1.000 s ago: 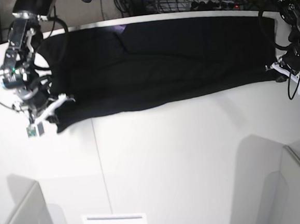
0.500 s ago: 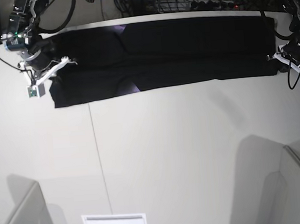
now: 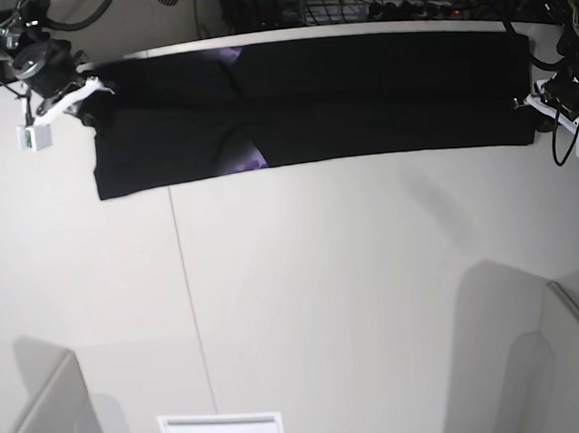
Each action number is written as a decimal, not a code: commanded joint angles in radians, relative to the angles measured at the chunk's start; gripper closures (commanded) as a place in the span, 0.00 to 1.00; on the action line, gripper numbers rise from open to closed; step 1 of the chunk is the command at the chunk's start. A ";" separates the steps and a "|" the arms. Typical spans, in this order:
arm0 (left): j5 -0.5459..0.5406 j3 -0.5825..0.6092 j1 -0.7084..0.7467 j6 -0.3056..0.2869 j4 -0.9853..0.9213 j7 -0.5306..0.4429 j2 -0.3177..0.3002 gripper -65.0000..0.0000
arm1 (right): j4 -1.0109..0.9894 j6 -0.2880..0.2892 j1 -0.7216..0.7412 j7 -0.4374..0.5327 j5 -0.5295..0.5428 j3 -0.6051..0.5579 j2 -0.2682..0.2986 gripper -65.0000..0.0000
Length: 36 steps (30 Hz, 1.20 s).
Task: Fold the T-shirt properly
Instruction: 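Fold the held edge over onto the other shirt edge with both grippers, then grasp both ends of the folded strip with the grippers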
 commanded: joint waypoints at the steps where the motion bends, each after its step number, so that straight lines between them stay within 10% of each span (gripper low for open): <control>1: -0.007 -0.008 0.009 -0.003 0.017 -0.012 -0.017 1.00 | 0.015 0.003 -0.005 0.011 0.015 0.005 0.009 1.00; 19: -0.005 -0.014 0.064 0.000 0.017 -0.014 -0.019 1.00 | 0.004 0.000 -0.008 -0.075 0.014 0.014 -0.020 1.00; 23: -0.005 -0.017 0.064 0.000 0.019 -0.015 -0.017 0.66 | 0.004 0.000 -0.008 -0.074 0.014 0.017 -0.020 0.73; 29: -0.013 -0.133 0.058 -0.005 0.106 -0.015 0.049 0.35 | 0.006 0.031 -0.011 -0.016 0.018 0.115 -0.055 0.67; 33: -0.014 -0.124 0.057 -0.005 0.152 -0.015 0.092 0.37 | 0.006 0.147 -0.018 0.024 0.017 0.077 -0.055 0.68; 36: -0.013 -0.078 0.057 -0.005 0.149 -0.015 0.122 0.67 | 0.004 0.149 -0.013 0.030 0.014 0.020 -0.055 0.68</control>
